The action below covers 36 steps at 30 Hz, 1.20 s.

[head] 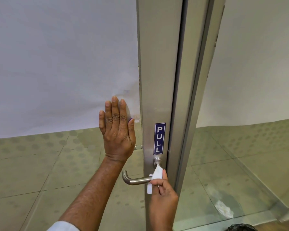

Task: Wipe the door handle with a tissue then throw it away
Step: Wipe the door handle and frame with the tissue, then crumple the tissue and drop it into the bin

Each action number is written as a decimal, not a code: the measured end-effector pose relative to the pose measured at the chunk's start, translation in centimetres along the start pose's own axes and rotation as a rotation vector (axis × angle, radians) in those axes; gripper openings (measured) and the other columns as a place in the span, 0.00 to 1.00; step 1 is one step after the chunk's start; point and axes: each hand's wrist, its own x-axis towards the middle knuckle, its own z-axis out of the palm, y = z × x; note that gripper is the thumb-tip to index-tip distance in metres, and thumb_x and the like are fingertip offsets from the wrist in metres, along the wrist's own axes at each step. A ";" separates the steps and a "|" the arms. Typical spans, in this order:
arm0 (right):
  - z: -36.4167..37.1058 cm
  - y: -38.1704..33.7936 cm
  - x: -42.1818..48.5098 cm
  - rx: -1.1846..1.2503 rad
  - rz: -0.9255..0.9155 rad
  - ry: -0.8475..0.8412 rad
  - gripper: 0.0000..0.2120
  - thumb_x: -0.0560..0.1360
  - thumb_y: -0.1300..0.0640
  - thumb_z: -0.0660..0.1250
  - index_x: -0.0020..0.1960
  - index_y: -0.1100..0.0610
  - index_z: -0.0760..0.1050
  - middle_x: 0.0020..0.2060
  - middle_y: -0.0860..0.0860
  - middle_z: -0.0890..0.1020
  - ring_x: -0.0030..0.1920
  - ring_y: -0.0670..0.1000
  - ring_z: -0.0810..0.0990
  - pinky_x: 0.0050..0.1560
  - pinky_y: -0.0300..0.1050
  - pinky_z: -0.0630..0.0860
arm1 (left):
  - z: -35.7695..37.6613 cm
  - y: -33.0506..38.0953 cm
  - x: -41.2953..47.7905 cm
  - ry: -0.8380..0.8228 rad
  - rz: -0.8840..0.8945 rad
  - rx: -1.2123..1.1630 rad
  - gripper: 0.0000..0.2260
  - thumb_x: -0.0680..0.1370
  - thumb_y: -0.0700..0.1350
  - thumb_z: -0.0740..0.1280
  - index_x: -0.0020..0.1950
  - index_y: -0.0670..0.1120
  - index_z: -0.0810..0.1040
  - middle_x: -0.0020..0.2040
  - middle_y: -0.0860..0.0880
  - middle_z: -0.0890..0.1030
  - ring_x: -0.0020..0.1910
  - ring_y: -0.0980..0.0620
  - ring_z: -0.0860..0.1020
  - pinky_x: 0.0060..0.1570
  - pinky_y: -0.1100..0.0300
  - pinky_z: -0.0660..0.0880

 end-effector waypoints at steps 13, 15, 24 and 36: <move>-4.5 -5.1 -4.2 0.077 0.173 -0.378 0.09 0.74 0.76 0.69 0.44 0.65 0.82 0.36 0.54 0.87 0.33 0.48 0.80 0.32 0.35 0.73 | -6.6 1.6 0.5 -0.185 -0.012 -0.224 0.24 0.88 0.45 0.54 0.84 0.42 0.58 0.85 0.43 0.56 0.86 0.47 0.51 0.85 0.47 0.50; -5.7 -6.5 -4.3 0.189 0.205 -0.400 0.10 0.75 0.76 0.67 0.50 0.65 0.81 0.45 0.58 0.89 0.40 0.51 0.85 0.38 0.40 0.80 | -8.6 2.2 -0.6 -0.176 0.023 -0.289 0.22 0.88 0.45 0.56 0.82 0.42 0.63 0.84 0.45 0.62 0.85 0.48 0.56 0.84 0.51 0.52; -10.2 -8.9 -6.6 -0.063 -0.080 -0.415 0.30 0.77 0.77 0.62 0.71 0.48 0.72 0.57 0.52 0.87 0.59 0.51 0.86 0.59 0.45 0.81 | -16.2 8.6 -7.2 -0.944 -0.772 -1.112 0.14 0.78 0.66 0.66 0.55 0.62 0.85 0.51 0.59 0.88 0.51 0.59 0.86 0.46 0.69 0.77; -21.1 -10.4 -8.7 -0.417 -0.245 -0.340 0.35 0.82 0.66 0.64 0.80 0.40 0.57 0.68 0.39 0.77 0.61 0.37 0.81 0.52 0.29 0.77 | -17.6 17.9 -11.4 -1.256 -1.041 -1.341 0.13 0.75 0.46 0.77 0.53 0.39 0.84 0.47 0.41 0.89 0.42 0.51 0.85 0.40 0.60 0.82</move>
